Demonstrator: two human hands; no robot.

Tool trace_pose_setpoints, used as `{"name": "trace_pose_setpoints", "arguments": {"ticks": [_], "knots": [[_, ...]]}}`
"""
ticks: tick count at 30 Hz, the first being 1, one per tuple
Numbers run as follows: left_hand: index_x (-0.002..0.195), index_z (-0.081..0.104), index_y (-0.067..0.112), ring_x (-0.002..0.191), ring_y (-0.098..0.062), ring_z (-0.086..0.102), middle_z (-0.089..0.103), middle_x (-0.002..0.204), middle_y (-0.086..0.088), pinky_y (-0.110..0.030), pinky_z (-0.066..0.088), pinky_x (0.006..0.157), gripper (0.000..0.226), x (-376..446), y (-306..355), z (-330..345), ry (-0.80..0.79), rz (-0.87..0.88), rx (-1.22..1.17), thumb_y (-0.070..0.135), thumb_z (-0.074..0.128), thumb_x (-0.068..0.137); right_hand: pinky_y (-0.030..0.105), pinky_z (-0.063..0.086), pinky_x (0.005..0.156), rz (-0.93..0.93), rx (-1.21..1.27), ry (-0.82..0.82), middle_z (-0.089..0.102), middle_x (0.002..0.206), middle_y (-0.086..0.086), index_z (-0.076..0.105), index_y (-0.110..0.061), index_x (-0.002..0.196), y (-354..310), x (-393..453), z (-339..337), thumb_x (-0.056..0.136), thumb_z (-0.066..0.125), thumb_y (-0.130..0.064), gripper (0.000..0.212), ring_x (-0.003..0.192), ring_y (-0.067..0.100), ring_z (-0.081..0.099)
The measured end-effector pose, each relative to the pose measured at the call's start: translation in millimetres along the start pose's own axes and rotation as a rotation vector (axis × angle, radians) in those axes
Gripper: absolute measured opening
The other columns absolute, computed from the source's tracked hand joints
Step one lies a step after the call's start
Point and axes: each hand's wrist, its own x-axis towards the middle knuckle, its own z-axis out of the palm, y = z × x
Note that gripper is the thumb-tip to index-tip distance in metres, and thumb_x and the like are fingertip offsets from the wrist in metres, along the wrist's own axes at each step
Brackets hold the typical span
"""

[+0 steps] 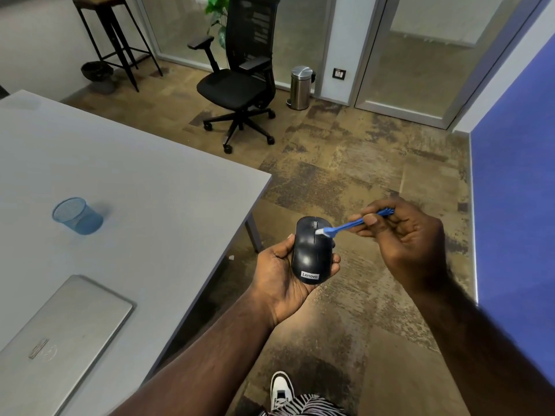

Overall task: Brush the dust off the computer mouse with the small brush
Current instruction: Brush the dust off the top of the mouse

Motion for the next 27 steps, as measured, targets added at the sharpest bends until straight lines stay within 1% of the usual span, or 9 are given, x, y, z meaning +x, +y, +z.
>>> {"name": "trace_pose_setpoints", "arguments": {"ticks": [2,4,6,9,11,16,20,25,27], "knots": [[0.135,0.050,-0.004,0.096,-0.040,0.060,0.056,0.126,-0.030,-0.045,0.057,0.079,0.056,1,-1,-1,0.008,0.005,0.005,0.036,0.034,0.098,0.032,0.062,0.065,-0.017,0.033,-0.100,0.074,0.085,0.000,0.066,-0.014,0.091,-4,-2,-1,0.090,0.059,-0.010,0.008,0.078,0.012,0.076],[0.136,0.049,-0.003,0.098,-0.039,0.061,0.052,0.135,-0.029,-0.046,0.057,0.080,0.055,1,-2,-1,0.007,0.012,0.002,0.036,0.035,0.098,0.028,0.061,0.065,-0.039,0.033,-0.186,0.073,0.084,-0.001,0.066,-0.011,0.090,-5,-4,0,0.088,0.060,-0.002,0.012,0.077,0.009,0.075],[0.135,0.049,-0.003,0.098,-0.040,0.060,0.053,0.132,-0.030,-0.046,0.058,0.080,0.055,1,-1,0,0.006,0.014,-0.006,0.035,0.035,0.098,0.028,0.061,0.064,-0.036,-0.004,-0.153,0.073,0.084,-0.003,0.066,-0.012,0.091,-3,-5,2,0.088,0.059,0.002,0.015,0.076,0.008,0.075],[0.133,0.051,-0.006,0.097,-0.040,0.061,0.057,0.123,-0.029,-0.045,0.058,0.078,0.056,0,1,2,0.005,0.008,-0.018,0.035,0.033,0.098,0.030,0.062,0.066,0.013,-0.019,0.010,0.073,0.088,-0.003,0.064,-0.013,0.095,3,-2,2,0.093,0.058,0.001,0.016,0.077,0.009,0.075],[0.133,0.051,-0.006,0.097,-0.040,0.062,0.058,0.123,-0.028,-0.044,0.058,0.077,0.057,-1,3,2,-0.001,0.009,-0.018,0.035,0.033,0.098,0.030,0.062,0.068,0.026,-0.028,0.064,0.073,0.090,-0.005,0.064,-0.013,0.097,6,0,2,0.094,0.057,0.003,0.017,0.078,0.009,0.075],[0.131,0.053,-0.006,0.096,-0.039,0.061,0.058,0.123,-0.028,-0.044,0.058,0.078,0.057,-2,3,2,-0.005,0.004,-0.006,0.035,0.033,0.098,0.034,0.062,0.069,-0.010,-0.016,-0.035,0.074,0.092,0.000,0.065,-0.013,0.097,7,-1,-1,0.094,0.057,-0.004,0.012,0.080,0.012,0.076],[0.134,0.050,-0.006,0.098,-0.039,0.060,0.057,0.124,-0.026,-0.045,0.056,0.081,0.057,-1,1,-1,-0.013,-0.012,0.028,0.035,0.033,0.098,0.031,0.062,0.070,0.055,-0.015,0.048,0.073,0.092,-0.006,0.064,-0.013,0.097,10,7,-4,0.095,0.057,0.001,0.016,0.079,0.009,0.075],[0.133,0.051,-0.007,0.097,-0.038,0.059,0.058,0.121,-0.027,-0.045,0.056,0.083,0.057,-2,-1,2,-0.001,-0.009,0.050,0.035,0.031,0.099,0.030,0.061,0.067,0.054,0.015,-0.027,0.075,0.084,-0.008,0.066,-0.022,0.092,9,10,-4,0.092,0.058,-0.012,0.013,0.080,0.012,0.076],[0.133,0.051,-0.007,0.096,-0.038,0.060,0.059,0.118,-0.027,-0.044,0.056,0.082,0.057,-3,-1,2,0.007,-0.007,0.050,0.035,0.032,0.099,0.032,0.062,0.067,0.074,0.007,-0.002,0.075,0.084,-0.005,0.066,-0.022,0.092,10,13,-5,0.092,0.058,-0.012,0.013,0.079,0.012,0.076]]}}
